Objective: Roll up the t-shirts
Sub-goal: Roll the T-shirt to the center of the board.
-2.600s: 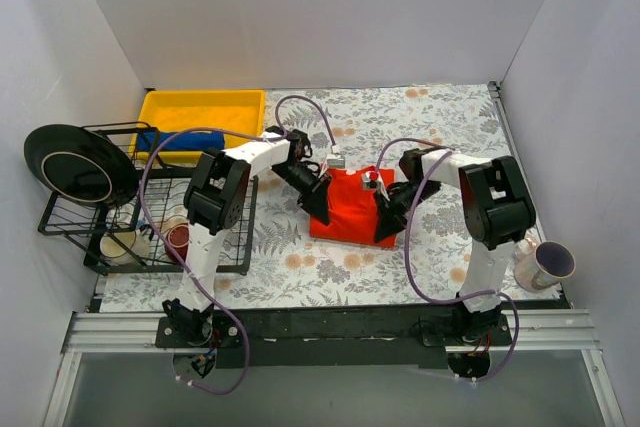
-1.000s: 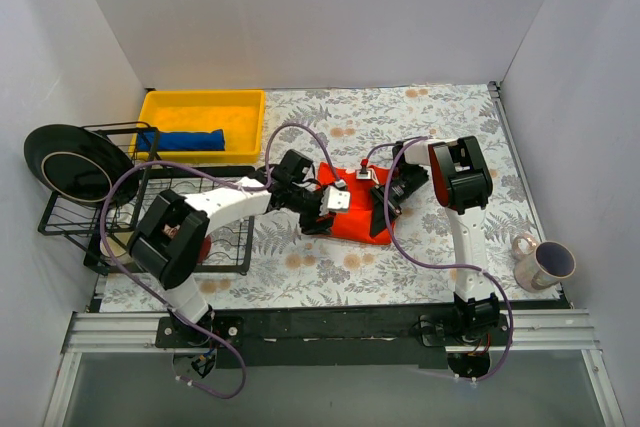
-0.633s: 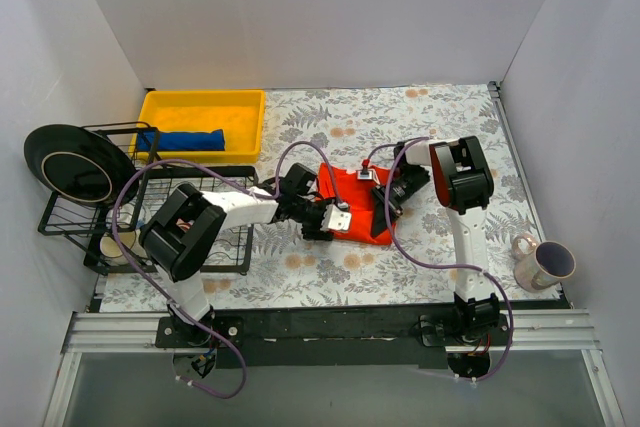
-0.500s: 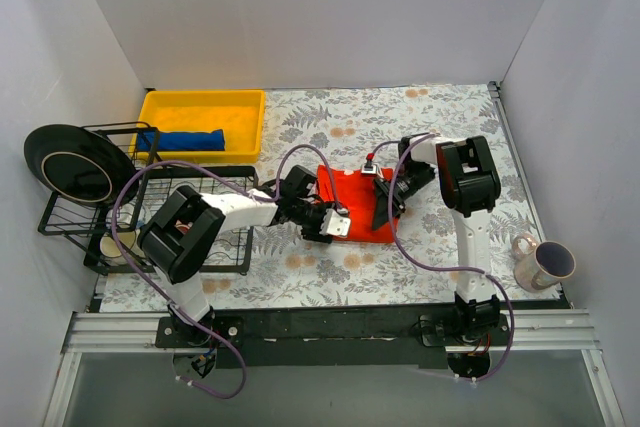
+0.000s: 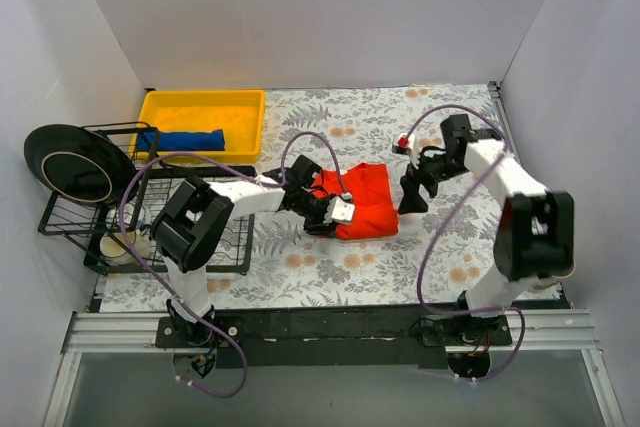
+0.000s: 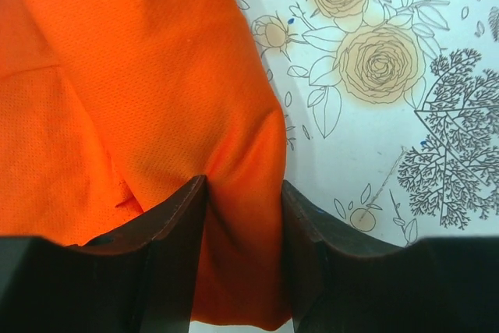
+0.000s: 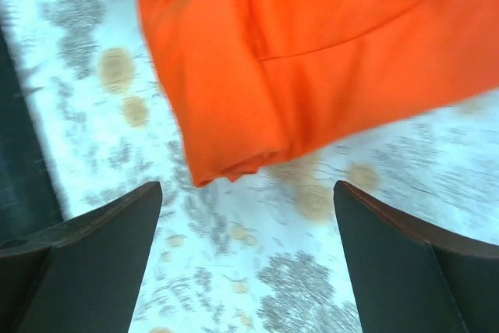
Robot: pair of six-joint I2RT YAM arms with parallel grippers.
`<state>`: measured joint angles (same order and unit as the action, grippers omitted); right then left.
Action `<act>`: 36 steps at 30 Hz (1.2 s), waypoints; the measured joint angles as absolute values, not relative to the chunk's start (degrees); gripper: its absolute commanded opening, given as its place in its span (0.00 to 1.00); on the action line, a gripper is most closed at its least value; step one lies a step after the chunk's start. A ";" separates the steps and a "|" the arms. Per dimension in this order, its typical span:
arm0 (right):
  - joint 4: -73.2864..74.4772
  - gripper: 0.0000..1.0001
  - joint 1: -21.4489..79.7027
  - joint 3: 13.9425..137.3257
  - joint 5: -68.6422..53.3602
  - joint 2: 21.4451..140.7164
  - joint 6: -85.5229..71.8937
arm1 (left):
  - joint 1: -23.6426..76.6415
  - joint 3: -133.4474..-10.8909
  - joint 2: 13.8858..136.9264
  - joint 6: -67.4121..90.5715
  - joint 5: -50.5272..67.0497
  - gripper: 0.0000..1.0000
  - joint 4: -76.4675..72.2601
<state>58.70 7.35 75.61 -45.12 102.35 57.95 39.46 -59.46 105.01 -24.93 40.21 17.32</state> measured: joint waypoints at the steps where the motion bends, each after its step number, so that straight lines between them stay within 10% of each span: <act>1: 53.93 0.99 7.38 71.64 -43.55 96.62 57.25 | 38.96 -60.77 105.84 -24.16 41.43 0.40 18.70; 9: 17.28 0.98 15.42 31.40 -37.65 53.04 56.95 | 33.10 -75.53 115.85 -15.68 52.75 0.40 33.54; 36: -7.86 0.72 26.44 17.02 -34.68 65.28 75.70 | 28.86 -90.89 129.12 -6.79 65.89 0.38 53.10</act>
